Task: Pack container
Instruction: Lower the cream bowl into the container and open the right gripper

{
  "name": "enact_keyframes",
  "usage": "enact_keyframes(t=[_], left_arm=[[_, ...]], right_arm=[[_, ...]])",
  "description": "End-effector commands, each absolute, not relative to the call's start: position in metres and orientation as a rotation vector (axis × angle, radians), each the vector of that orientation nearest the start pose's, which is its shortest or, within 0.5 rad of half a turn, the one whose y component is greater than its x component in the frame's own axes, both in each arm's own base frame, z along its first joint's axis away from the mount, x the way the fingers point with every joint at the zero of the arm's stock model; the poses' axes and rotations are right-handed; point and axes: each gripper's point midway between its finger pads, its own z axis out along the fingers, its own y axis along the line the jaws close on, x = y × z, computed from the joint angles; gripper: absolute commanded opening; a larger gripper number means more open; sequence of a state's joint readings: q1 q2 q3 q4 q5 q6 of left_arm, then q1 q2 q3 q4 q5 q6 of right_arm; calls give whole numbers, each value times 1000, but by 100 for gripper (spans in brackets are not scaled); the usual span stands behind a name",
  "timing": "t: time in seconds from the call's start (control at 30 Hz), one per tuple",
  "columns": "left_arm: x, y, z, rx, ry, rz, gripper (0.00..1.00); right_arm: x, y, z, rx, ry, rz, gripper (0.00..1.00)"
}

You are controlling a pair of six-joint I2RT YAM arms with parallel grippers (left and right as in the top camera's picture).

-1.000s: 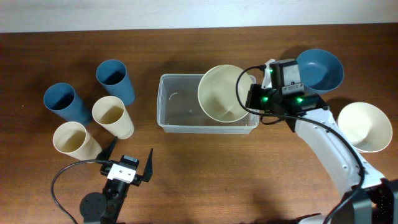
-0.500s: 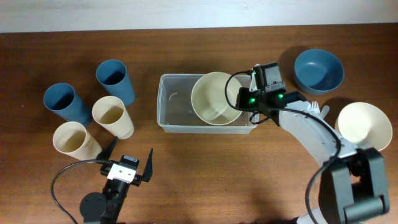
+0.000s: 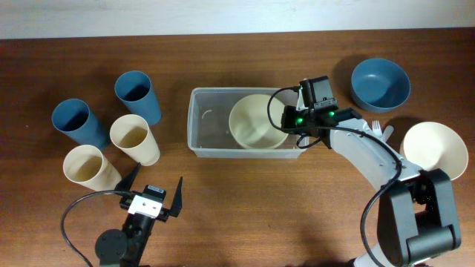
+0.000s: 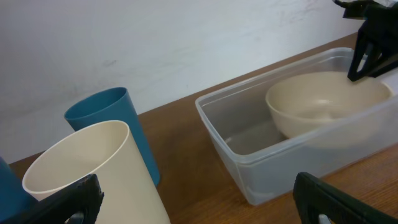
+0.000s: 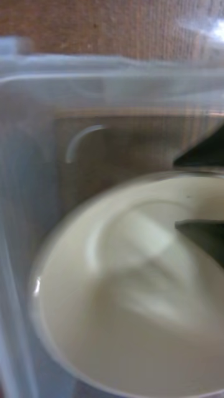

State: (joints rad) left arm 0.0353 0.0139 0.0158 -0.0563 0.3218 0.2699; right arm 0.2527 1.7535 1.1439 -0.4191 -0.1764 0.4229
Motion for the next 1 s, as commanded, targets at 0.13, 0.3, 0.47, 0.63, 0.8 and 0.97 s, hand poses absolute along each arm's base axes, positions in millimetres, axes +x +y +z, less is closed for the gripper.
enact_keyframes(t=[0.13, 0.3, 0.47, 0.63, 0.8, 0.97], left_arm=[[240, -44, 163, 430, 1564, -10, 100], [240, -44, 163, 430, 1564, -10, 100], [240, -44, 163, 430, 1564, -10, 100], [240, -44, 163, 430, 1564, -10, 100], [240, -44, 163, 430, 1564, -10, 100], [240, -44, 163, 430, 1564, -10, 100]], right_arm=[[413, 140, 80, 156, 2630, 458, 35], [420, 143, 99, 139, 2616, 471, 35], [426, 146, 153, 103, 2600, 485, 43], [429, 121, 205, 180, 2573, 460, 63], [426, 47, 219, 414, 2593, 348, 70], [405, -35, 208, 701, 2618, 271, 72]])
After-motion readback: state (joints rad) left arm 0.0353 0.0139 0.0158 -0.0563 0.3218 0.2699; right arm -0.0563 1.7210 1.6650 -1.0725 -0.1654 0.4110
